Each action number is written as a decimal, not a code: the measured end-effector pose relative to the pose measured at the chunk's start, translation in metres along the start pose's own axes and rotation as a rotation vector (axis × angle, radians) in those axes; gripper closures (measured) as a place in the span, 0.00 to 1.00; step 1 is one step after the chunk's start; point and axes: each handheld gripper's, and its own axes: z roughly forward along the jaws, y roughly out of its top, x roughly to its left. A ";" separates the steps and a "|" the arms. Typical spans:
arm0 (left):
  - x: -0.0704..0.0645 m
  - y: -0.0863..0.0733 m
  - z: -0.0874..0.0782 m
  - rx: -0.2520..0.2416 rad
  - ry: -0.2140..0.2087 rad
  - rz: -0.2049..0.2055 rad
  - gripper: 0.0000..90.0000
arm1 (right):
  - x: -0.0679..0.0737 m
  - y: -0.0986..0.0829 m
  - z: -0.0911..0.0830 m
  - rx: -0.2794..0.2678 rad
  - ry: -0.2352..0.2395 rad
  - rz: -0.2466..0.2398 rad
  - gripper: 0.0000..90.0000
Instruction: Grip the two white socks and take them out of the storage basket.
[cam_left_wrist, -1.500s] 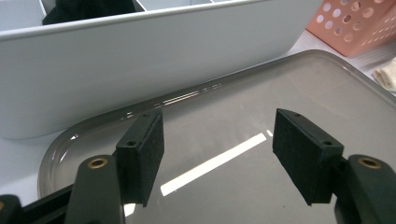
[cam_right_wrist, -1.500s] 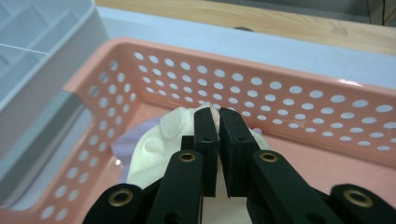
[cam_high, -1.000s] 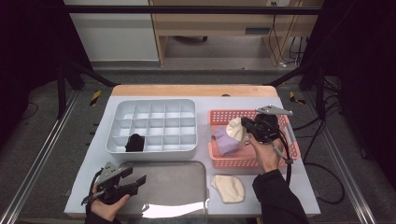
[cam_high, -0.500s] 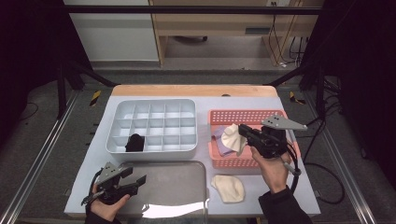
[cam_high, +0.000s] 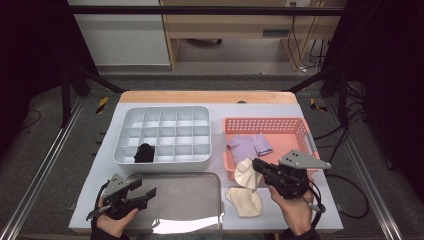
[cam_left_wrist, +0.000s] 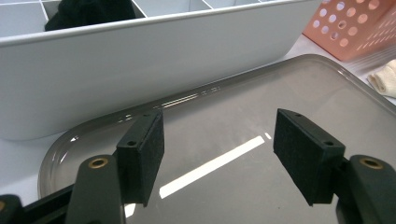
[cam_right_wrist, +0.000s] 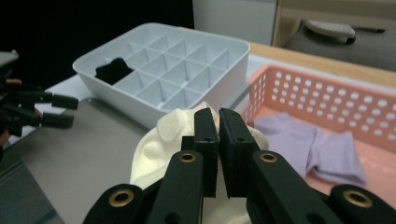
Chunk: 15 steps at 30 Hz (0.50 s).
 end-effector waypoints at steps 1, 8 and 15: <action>0.000 0.000 0.000 0.000 0.000 0.001 0.37 | 0.000 -0.005 -0.001 0.007 0.001 0.006 0.96; -0.001 0.000 -0.001 -0.003 -0.001 0.000 0.37 | -0.008 -0.036 -0.013 0.061 -0.039 0.030 0.96; -0.001 0.000 -0.001 -0.003 0.000 -0.001 0.37 | -0.021 -0.052 -0.022 0.101 -0.134 0.019 0.96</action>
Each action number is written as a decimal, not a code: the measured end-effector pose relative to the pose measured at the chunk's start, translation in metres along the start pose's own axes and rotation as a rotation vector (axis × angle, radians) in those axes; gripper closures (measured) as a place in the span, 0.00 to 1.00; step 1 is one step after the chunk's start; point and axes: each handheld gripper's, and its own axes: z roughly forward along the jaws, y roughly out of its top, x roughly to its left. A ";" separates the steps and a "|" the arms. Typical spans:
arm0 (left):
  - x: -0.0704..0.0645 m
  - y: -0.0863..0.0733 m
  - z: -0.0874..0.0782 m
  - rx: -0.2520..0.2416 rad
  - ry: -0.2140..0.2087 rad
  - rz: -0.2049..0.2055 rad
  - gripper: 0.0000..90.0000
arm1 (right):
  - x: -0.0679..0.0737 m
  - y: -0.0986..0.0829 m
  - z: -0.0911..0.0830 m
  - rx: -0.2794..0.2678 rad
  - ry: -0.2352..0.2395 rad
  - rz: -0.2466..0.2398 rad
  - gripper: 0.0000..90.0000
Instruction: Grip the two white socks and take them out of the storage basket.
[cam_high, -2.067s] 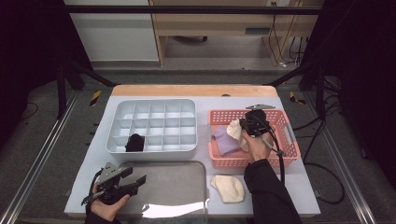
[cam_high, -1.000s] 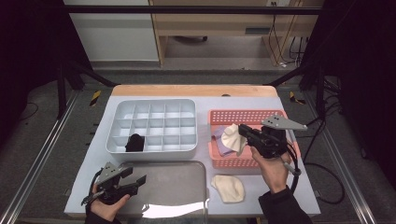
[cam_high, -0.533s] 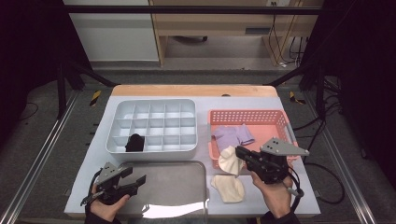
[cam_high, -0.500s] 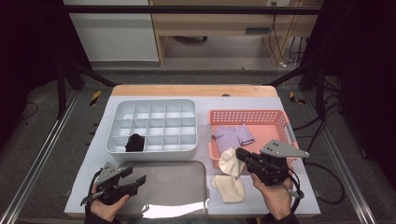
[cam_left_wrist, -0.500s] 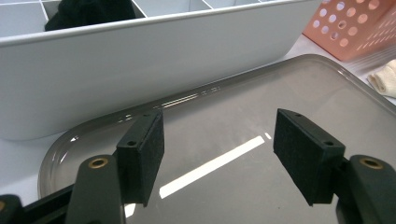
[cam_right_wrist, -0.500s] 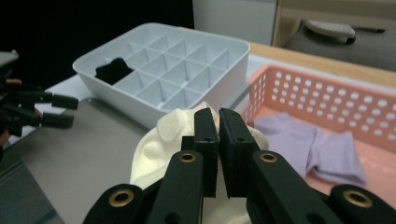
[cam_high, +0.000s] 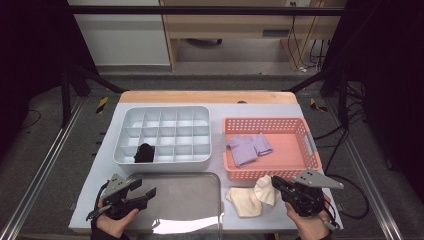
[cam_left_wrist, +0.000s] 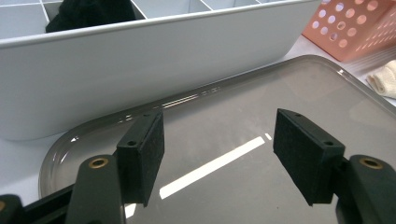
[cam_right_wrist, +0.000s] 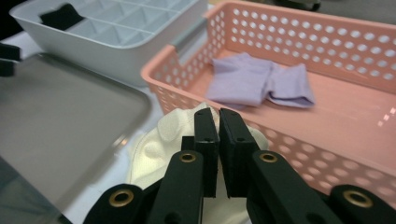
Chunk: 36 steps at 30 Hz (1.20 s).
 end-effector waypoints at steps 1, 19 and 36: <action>0.000 0.000 0.000 0.000 -0.001 0.001 0.37 | -0.001 -0.003 0.001 0.018 -0.015 -0.005 0.96; -0.002 0.000 0.001 0.005 -0.005 0.004 0.37 | -0.019 -0.050 0.066 0.222 -0.156 -0.010 0.90; -0.006 0.005 -0.004 -0.017 -0.026 -0.011 0.41 | 0.047 -0.027 0.069 0.123 0.093 -0.080 0.87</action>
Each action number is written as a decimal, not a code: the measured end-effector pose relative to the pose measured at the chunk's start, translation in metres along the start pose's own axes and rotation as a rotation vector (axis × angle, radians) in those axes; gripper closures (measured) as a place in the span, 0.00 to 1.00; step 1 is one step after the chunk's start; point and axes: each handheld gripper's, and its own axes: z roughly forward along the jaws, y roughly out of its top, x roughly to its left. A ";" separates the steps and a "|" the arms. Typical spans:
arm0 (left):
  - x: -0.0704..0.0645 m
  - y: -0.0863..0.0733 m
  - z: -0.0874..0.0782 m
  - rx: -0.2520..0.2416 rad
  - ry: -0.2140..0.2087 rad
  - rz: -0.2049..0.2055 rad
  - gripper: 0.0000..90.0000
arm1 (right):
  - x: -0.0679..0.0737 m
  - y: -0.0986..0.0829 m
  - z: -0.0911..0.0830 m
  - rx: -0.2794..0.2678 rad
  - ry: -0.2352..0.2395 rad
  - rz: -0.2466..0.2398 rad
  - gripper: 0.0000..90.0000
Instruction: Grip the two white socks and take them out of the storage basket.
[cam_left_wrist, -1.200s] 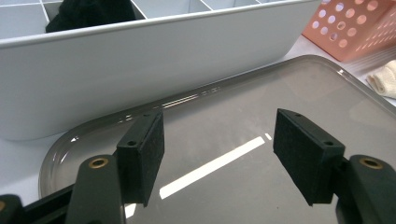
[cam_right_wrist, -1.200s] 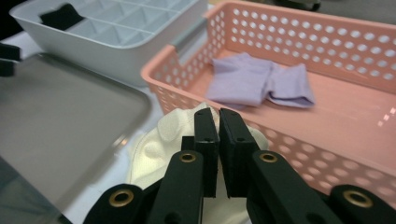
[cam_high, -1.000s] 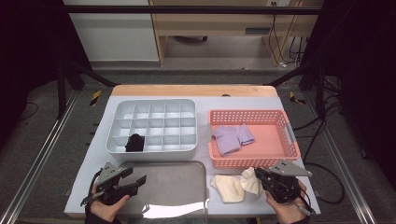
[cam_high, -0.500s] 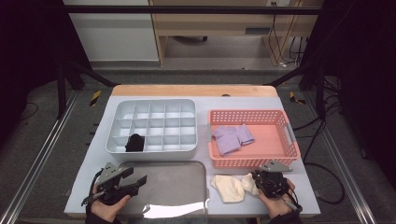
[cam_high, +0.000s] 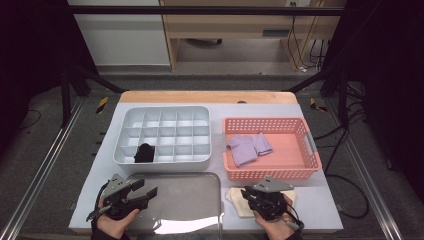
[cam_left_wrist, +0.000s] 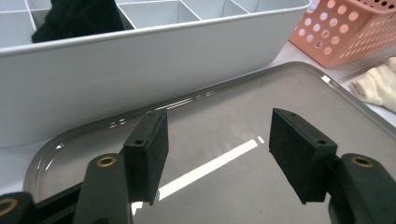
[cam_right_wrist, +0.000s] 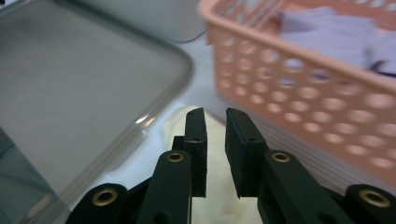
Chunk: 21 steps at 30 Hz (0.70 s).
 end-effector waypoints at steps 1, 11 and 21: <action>0.000 0.001 -0.001 -0.004 -0.002 0.000 0.41 | 0.003 0.000 0.005 0.011 0.007 -0.007 0.87; -0.010 0.005 -0.006 -0.022 -0.023 -0.004 0.42 | 0.015 -0.008 0.038 0.078 0.026 -0.006 0.81; -0.015 0.002 -0.001 -0.008 -0.017 -0.002 0.41 | 0.017 -0.008 0.039 0.105 0.015 -0.015 0.96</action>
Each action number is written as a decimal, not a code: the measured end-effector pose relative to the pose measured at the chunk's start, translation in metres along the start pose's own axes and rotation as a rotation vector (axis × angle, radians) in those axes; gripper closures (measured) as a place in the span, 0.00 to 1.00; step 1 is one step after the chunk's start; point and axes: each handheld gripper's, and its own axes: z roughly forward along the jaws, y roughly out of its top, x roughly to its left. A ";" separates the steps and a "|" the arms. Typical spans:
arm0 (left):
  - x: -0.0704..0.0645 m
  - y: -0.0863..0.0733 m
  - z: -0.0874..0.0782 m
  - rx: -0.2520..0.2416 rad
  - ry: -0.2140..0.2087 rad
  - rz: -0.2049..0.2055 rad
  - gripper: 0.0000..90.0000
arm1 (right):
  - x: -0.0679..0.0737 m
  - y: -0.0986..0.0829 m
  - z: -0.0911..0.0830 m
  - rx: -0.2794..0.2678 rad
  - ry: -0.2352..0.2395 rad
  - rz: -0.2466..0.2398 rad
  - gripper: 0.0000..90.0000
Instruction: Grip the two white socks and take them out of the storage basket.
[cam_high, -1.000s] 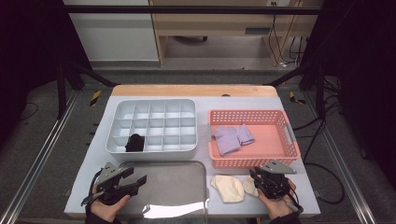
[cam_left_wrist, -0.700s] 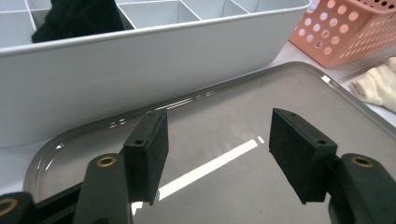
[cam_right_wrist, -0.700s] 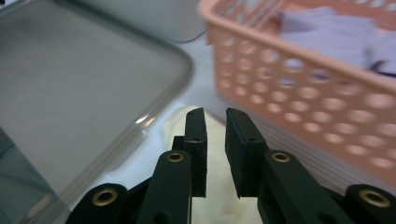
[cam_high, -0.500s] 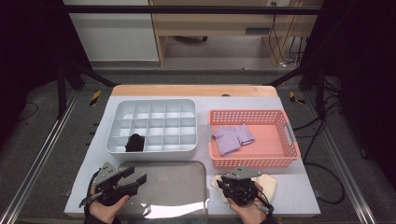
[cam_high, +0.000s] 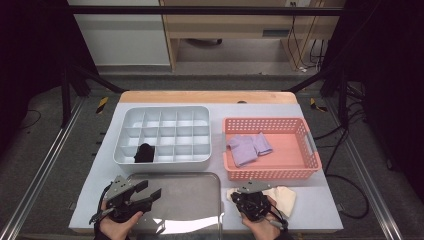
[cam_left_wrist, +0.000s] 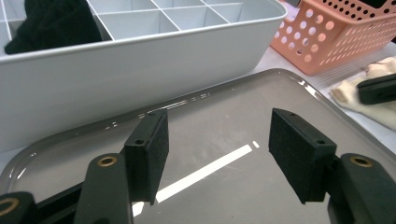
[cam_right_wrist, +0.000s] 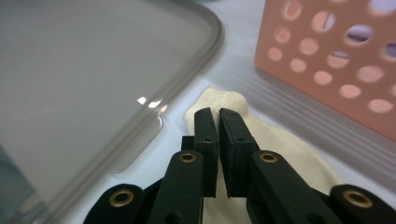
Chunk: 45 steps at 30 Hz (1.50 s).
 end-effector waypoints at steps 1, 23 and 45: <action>0.000 -0.001 0.001 0.003 0.001 0.000 0.41 | -0.001 0.001 -0.004 -0.016 0.008 0.007 0.96; 0.000 -0.005 0.007 0.031 -0.009 0.014 0.41 | -0.050 -0.015 -0.030 -0.059 -0.107 0.127 0.86; -0.003 -0.005 0.009 0.038 -0.010 0.029 0.41 | -0.018 -0.003 0.006 0.004 -0.138 0.018 0.88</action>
